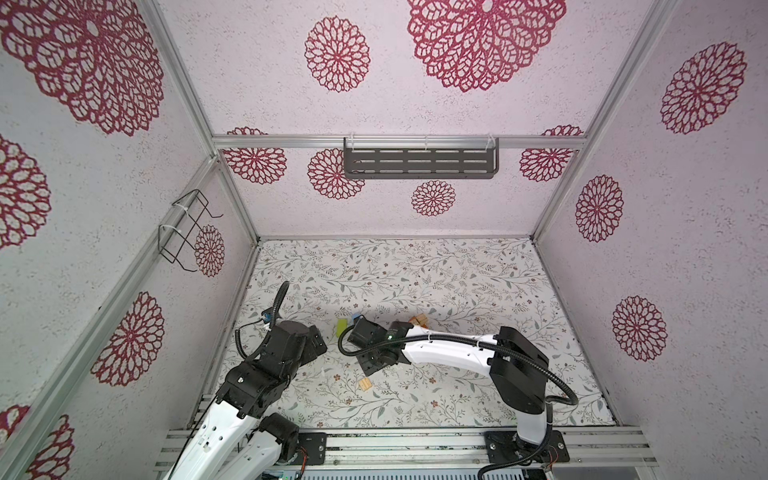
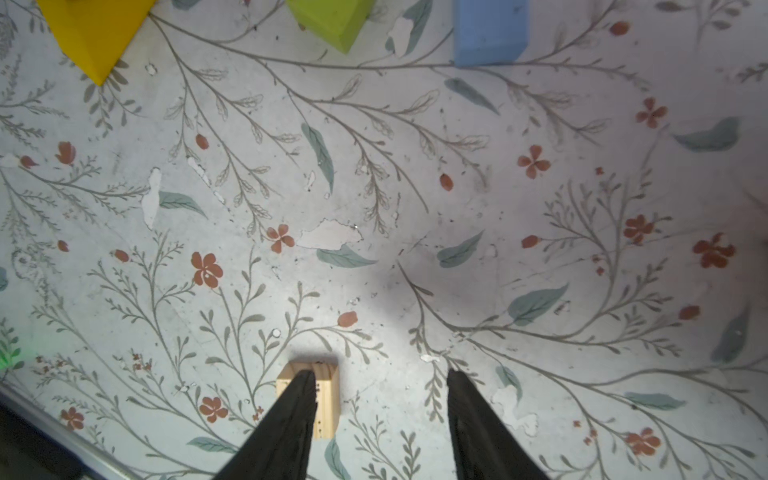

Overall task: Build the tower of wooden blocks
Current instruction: 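Lower and close the right gripper on the small wooden cube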

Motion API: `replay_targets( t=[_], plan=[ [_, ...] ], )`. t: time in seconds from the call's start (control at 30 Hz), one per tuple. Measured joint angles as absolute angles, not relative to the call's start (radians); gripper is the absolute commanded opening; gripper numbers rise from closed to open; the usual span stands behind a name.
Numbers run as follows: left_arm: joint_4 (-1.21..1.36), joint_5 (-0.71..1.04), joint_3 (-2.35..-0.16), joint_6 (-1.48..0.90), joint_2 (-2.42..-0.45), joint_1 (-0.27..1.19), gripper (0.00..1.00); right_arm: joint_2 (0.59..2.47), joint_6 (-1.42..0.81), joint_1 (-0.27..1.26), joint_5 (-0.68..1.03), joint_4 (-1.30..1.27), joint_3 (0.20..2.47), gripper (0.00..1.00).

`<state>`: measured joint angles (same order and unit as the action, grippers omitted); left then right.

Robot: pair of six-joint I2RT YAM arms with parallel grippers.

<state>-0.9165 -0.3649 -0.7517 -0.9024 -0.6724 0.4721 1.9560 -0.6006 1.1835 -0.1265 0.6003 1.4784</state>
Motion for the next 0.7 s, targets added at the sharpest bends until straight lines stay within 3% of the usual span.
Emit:
replay_targets(
  t=[0.7],
  plan=[
    [-0.877, -0.324, -0.735, -0.905, -0.659, 0.466, 0.97, 2.052, -0.675, 1.298, -0.109, 0.581, 1.493, 0.47]
  ],
)
